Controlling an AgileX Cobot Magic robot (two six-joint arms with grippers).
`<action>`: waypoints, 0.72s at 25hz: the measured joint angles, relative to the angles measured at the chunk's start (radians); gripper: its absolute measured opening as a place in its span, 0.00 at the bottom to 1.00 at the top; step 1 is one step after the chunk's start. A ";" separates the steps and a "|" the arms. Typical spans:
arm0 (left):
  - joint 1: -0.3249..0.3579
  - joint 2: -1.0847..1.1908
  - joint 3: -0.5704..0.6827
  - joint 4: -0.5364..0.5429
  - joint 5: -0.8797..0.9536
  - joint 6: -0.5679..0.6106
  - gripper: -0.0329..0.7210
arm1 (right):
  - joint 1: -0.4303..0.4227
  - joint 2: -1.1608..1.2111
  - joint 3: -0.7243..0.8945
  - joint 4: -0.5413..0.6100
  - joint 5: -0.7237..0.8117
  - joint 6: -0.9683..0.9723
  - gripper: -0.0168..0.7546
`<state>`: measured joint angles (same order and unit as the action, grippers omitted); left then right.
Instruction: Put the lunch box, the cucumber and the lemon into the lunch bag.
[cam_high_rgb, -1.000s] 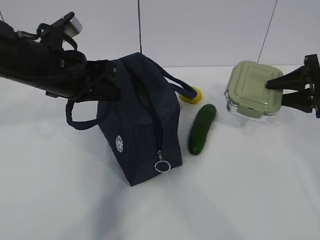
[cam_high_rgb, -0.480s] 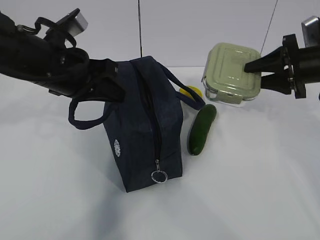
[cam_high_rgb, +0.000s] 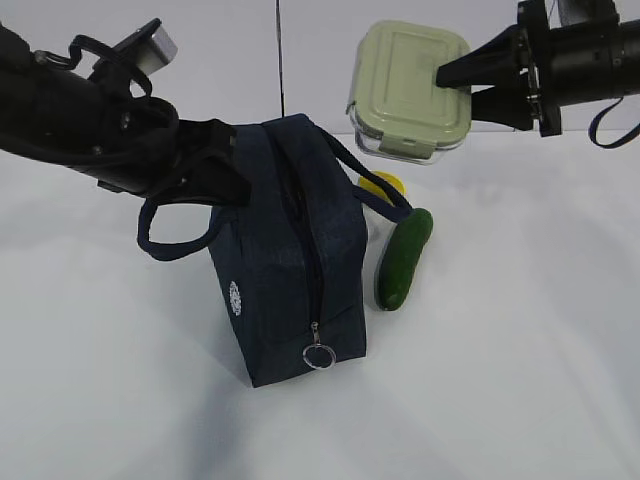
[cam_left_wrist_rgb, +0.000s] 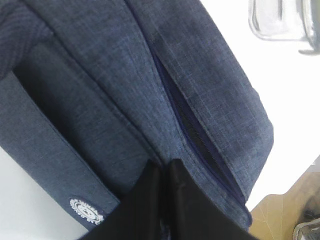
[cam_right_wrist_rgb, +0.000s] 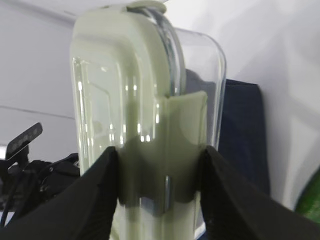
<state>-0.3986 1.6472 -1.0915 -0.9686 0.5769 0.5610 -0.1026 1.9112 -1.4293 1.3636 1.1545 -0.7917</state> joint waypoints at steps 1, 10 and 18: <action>0.000 0.000 0.000 0.000 0.000 0.000 0.03 | 0.016 0.000 -0.010 -0.002 0.002 0.004 0.49; 0.000 0.000 0.000 0.000 0.000 0.000 0.03 | 0.110 0.000 -0.054 0.005 0.016 0.021 0.49; 0.000 0.000 0.000 -0.013 0.000 -0.002 0.03 | 0.171 0.000 -0.054 0.005 0.020 0.022 0.49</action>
<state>-0.3986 1.6472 -1.0915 -0.9812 0.5769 0.5592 0.0688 1.9112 -1.4834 1.3685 1.1742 -0.7695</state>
